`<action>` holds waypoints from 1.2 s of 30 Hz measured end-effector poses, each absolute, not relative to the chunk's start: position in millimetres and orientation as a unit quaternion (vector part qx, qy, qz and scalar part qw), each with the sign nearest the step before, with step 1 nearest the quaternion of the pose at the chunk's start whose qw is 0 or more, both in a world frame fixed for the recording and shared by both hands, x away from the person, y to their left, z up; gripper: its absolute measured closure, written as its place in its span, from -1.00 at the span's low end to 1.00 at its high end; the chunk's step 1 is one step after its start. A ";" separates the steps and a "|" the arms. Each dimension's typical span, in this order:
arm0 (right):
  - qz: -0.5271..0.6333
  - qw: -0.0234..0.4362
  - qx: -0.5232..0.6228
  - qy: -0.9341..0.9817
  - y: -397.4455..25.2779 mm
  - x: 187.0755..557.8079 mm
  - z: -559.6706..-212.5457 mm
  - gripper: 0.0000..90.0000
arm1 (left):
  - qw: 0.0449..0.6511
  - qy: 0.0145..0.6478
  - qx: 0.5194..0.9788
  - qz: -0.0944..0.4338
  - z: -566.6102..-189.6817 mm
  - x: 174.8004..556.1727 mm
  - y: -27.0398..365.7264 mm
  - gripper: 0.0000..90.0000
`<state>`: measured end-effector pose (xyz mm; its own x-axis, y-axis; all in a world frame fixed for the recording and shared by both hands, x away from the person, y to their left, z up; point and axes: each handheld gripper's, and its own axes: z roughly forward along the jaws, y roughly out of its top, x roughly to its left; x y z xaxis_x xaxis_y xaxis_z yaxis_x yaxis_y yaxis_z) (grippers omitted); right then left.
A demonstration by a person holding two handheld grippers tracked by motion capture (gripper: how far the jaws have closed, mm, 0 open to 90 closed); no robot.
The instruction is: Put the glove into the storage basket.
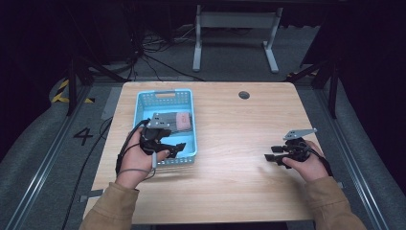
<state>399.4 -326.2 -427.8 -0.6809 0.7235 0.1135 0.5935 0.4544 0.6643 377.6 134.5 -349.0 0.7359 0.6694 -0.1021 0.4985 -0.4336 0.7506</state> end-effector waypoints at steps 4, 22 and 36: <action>0.349 0.093 0.390 0.847 -326.7 398.3 -428.5 0.07 | 0.401 0.333 0.847 0.106 -355.8 365.6 127.1 -0.38; 0.348 0.097 0.388 0.848 -328.4 394.2 -427.8 0.07 | 0.425 0.275 0.859 0.071 -396.0 343.5 117.2 -0.42; 0.348 0.095 0.384 0.850 -326.8 393.6 -428.4 0.06 | 0.405 0.237 0.883 0.027 -421.5 327.5 105.4 -0.42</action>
<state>393.6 -326.8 -428.4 -0.6871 0.7188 0.1060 0.5869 0.4630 0.6642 327.5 105.4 -421.5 0.8862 0.4400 -0.1451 0.3968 -0.5592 0.7279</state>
